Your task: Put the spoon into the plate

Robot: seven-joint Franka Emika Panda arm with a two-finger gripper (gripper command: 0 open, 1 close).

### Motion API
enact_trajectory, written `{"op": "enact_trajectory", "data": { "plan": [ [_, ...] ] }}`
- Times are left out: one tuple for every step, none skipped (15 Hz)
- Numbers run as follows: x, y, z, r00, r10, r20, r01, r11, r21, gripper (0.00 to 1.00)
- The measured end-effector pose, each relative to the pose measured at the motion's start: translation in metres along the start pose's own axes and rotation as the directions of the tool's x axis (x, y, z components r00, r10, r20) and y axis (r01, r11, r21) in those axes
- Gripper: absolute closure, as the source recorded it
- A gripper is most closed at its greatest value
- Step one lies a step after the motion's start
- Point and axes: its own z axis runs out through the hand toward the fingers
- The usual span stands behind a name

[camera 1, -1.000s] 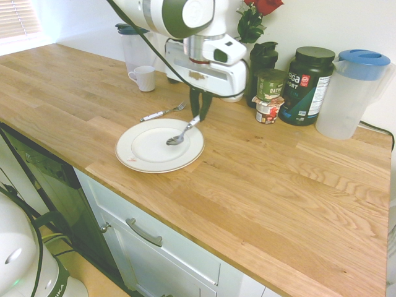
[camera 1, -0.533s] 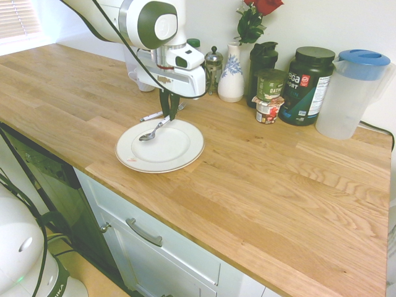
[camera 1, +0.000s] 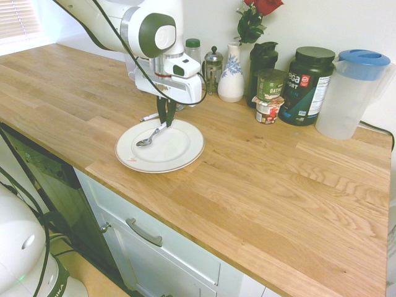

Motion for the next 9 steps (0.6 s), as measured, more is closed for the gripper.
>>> {"op": "enact_trajectory", "data": {
  "plan": [
    [0.0, 0.0, 0.004, 1.0, 0.003, 0.005, -0.003, 1.0, -0.005, 0.0],
    [0.0, -0.001, 0.007, 1.0, 0.005, 0.011, -0.005, 1.0, -0.01, 0.0],
    [-0.001, -0.001, 0.01, 1.0, 0.006, 0.015, -0.006, 1.0, -0.015, 0.0],
    [-0.001, -0.002, 0.013, 1.0, 0.005, 0.018, -0.005, 1.0, -0.018, 0.0],
    [-0.003, -0.003, 0.014, 1.0, 0.003, 0.02, -0.003, 1.0, -0.019, 0.0],
    [-0.004, -0.005, 0.015, 1.0, 0.0, 0.02, 0.0, 1.0, -0.019, 0.0],
    [-0.005, -0.006, 0.014, 1.0, -0.002, 0.019, 0.002, 1.0, -0.019, 0.0],
    [-0.006, -0.007, 0.014, 1.0, -0.002, 0.019, 0.003, 1.0, -0.018, 0.0],
    [-0.007, -0.007, 0.014, 1.0, -0.002, 0.018, 0.003, 1.0, -0.018, 0.0]
  ]
}}
